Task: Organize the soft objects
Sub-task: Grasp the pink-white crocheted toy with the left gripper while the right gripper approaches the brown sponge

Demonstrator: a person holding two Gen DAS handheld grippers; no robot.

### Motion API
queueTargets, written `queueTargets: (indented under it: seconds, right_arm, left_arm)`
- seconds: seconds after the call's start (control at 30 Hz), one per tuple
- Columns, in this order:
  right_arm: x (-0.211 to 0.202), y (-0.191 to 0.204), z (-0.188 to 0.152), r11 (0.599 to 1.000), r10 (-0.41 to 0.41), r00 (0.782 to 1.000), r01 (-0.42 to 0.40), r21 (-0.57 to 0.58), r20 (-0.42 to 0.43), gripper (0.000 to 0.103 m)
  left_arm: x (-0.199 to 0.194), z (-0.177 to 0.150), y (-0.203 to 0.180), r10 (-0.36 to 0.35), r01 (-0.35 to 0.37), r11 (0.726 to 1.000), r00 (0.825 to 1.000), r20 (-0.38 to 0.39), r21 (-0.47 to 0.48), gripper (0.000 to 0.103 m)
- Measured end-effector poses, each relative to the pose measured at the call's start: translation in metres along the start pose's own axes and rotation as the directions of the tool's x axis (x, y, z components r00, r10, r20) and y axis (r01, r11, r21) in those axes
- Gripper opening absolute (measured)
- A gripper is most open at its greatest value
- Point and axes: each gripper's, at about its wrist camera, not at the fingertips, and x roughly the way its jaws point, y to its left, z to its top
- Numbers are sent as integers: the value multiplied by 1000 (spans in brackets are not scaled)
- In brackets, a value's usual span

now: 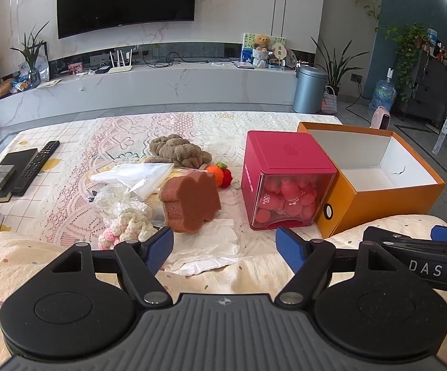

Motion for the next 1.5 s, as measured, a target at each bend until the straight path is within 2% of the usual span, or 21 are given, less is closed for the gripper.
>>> queueTargets:
  seconds: [0.07, 0.13, 0.23, 0.27, 0.3, 0.43, 0.5, 0.53, 0.67, 0.8, 0.87, 0.9, 0.93, 1.03, 1.17, 1.37, 1.5]
  right_arm:
    - [1, 1, -1, 1000, 12, 1000, -12, -8, 15, 100]
    - [3, 3, -2, 999, 27, 999, -26, -25, 40, 100]
    - [8, 7, -1, 997, 60, 997, -58, -57, 37, 100]
    - [11, 9, -1, 995, 75, 997, -73, -67, 29, 98]
    - [13, 11, -1, 993, 89, 996, -87, -76, 20, 91]
    - [28, 22, -3, 985, 137, 990, -140, -103, -39, 76]
    - [35, 30, -6, 979, 152, 986, -159, -124, -63, 69]
    - [38, 35, -7, 976, 163, 984, -172, -132, -76, 69]
    - [51, 49, -10, 965, 192, 975, -209, -159, -116, 70]
    - [66, 63, -6, 955, 217, 965, -241, -174, -145, 71]
    - [71, 70, -2, 950, 224, 963, -249, -187, -148, 74]
    - [75, 75, 0, 947, 228, 962, -255, -193, -148, 77]
    - [78, 79, 1, 945, 233, 961, -260, -200, -150, 77]
    - [90, 92, 5, 935, 243, 954, -278, -219, -173, 77]
    - [100, 107, 5, 925, 252, 948, -295, -239, -195, 80]
    - [116, 117, 1, 922, 234, 942, -293, -253, -240, 81]
    - [121, 122, 0, 919, 224, 941, -291, -267, -253, 81]
  left_arm:
    - [1, -2, 3, -14, 14, 1000, 1000, 9, 11, 85]
    - [3, -4, 7, -38, 38, 999, 999, 12, 18, 79]
    - [10, -9, 21, -75, 74, 997, 997, -26, -30, 70]
    - [13, -10, 25, -86, 84, 996, 995, -47, -39, 68]
    - [16, -13, 29, -103, 101, 994, 993, -53, -35, 62]
    - [22, -21, 41, -115, 115, 993, 991, -62, -6, 36]
    - [26, -24, 49, -115, 114, 993, 990, -79, -23, 35]
    - [28, -25, 54, -112, 109, 993, 990, -88, -39, 35]
    - [31, -25, 70, -53, 49, 997, 995, -85, -56, 37]
    - [36, -17, 84, -12, 10, 999, 998, -65, -39, 63]
    - [45, -11, 88, 4, -3, 1000, 996, -86, 6, 67]
    - [50, -8, 89, 9, -6, 1000, 995, -101, 31, 73]
    - [56, -5, 90, 13, -6, 998, 993, -121, 56, 79]
    - [78, -1, 95, 18, 4, 993, 983, -182, 119, 86]
    - [107, -2, 107, -7, 24, 998, 957, -290, 56, 86]
    - [129, -2, 106, 46, -31, 998, 951, -305, 52, 88]
    - [145, -5, 102, 61, -40, 997, 933, -354, 66, 88]
